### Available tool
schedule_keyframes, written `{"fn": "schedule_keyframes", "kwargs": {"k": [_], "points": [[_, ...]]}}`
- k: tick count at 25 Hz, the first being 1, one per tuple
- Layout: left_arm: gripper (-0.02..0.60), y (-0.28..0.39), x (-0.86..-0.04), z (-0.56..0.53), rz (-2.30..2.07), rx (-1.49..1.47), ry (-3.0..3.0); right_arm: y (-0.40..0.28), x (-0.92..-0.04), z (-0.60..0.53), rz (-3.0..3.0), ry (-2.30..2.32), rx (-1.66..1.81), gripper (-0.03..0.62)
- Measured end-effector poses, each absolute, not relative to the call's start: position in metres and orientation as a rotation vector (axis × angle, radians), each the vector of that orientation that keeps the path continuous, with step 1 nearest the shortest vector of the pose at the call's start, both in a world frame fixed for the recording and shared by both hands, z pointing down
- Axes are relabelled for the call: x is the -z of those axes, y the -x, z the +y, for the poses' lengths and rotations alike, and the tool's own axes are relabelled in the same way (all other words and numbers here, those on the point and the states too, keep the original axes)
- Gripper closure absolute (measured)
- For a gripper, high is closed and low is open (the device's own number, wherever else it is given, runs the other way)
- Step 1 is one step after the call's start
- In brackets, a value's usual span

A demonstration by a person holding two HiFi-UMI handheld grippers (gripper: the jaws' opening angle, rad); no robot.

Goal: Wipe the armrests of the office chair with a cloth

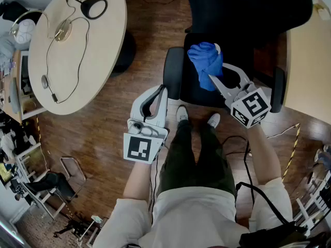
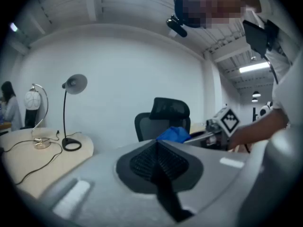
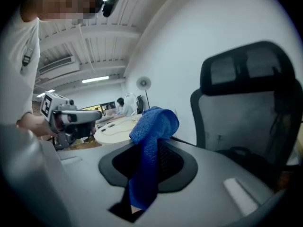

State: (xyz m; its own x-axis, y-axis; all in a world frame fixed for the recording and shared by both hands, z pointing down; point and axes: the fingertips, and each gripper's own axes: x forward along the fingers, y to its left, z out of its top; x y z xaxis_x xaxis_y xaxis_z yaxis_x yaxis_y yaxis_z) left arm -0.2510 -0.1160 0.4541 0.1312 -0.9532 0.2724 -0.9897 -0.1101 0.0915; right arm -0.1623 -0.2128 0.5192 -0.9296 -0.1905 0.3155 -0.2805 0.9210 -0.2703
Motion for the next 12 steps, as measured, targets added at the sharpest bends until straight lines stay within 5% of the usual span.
{"fn": "schedule_keyframes", "kwargs": {"k": [6,12], "points": [[0.568,0.278,-0.541,-0.113,-1.970,-0.198,-2.061,0.257,-0.633,-0.251,-2.606,-0.232,-0.137,0.505],[0.568,0.281,-0.560,-0.101,-1.976,-0.115,-1.979,0.279,-0.684,-0.233,-2.473,-0.070,-0.214,0.505]]}}
